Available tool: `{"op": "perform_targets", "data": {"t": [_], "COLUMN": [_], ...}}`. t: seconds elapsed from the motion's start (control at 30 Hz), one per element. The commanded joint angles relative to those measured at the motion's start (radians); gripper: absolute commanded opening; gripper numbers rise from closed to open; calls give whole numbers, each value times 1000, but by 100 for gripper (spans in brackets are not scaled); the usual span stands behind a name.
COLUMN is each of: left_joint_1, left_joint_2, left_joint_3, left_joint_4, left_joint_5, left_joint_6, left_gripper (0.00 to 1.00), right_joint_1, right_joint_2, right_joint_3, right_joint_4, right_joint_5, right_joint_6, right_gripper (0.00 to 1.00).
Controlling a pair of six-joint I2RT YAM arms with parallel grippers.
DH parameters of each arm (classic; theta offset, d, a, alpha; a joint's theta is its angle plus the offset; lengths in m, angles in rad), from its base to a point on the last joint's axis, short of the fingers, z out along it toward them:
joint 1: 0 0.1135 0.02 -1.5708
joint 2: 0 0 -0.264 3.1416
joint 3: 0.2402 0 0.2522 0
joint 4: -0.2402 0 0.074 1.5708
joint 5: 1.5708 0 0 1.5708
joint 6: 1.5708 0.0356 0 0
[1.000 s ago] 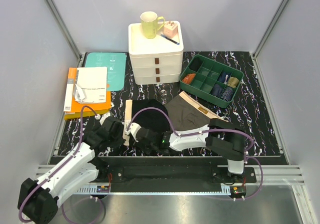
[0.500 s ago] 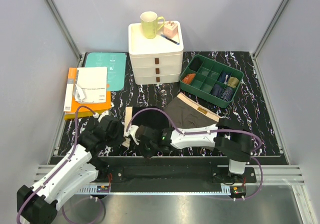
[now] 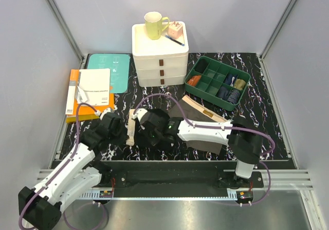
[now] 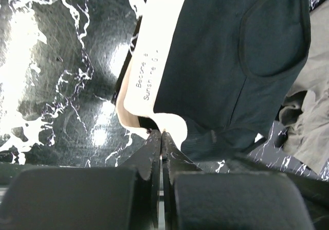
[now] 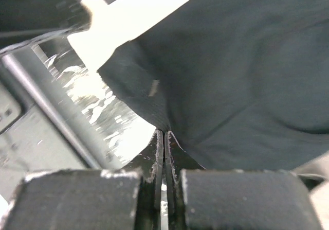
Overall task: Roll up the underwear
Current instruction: Fold the underwear at the center of the board.
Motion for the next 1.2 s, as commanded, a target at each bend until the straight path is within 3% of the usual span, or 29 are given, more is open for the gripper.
{"op": "perform_targets", "data": {"t": [0.0,0.6,1.17], "left_joint_1": [30,222,320], "left_joint_2": [35,337,592], "left_joint_3": [57,180,327], "left_joint_4": [75,305,371], "left_joint_5": [-24,122,268], "left_joint_6": [38,187,270], "left_gripper": [0,0,1], "right_joint_1": [-50,-193,-304], "right_joint_2": [-23,108,275], "right_joint_3": [74,251,445], "right_joint_4": [-5,-51,-72], "right_joint_5": [47,-18,-130], "right_joint_6": [-28,-125,-148], "right_gripper": [0,0,0]}}
